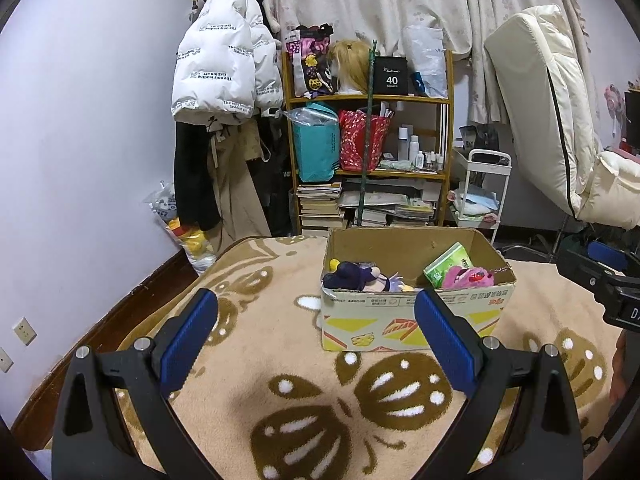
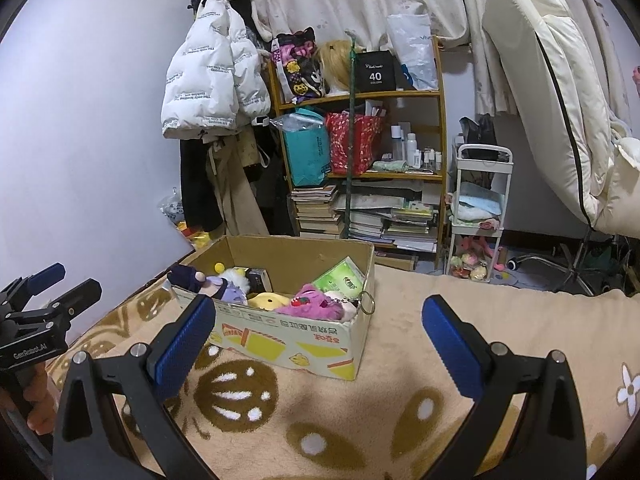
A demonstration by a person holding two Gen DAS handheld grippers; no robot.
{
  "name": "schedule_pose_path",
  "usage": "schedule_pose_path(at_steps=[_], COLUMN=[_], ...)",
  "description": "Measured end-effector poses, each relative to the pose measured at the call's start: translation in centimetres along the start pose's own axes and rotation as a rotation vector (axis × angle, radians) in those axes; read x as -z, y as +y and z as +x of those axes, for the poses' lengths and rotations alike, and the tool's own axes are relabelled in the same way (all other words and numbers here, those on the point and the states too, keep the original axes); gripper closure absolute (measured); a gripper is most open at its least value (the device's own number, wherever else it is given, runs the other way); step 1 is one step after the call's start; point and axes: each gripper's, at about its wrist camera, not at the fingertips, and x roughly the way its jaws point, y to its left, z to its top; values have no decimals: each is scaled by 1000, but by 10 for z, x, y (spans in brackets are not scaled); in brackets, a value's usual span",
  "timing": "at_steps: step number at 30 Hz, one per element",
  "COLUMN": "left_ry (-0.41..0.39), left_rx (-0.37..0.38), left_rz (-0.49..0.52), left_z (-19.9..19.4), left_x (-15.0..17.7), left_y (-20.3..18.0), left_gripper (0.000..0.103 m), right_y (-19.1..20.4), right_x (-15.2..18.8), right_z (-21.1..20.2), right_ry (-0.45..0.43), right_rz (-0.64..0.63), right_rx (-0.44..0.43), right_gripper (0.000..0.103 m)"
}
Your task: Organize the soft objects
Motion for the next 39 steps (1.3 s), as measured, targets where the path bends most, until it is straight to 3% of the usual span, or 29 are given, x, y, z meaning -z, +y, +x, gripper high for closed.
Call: schedule_pose_path(at_steps=[39], left_ry=[5], left_rx=[-9], left_rz=[13], left_z=[4], left_x=[7], left_y=[-2], left_gripper=[5], right_y=[-4], right_x=[-1], right_z=[-1], right_ry=[-8], right_rz=[-2], right_rx=[9], right_gripper=[0])
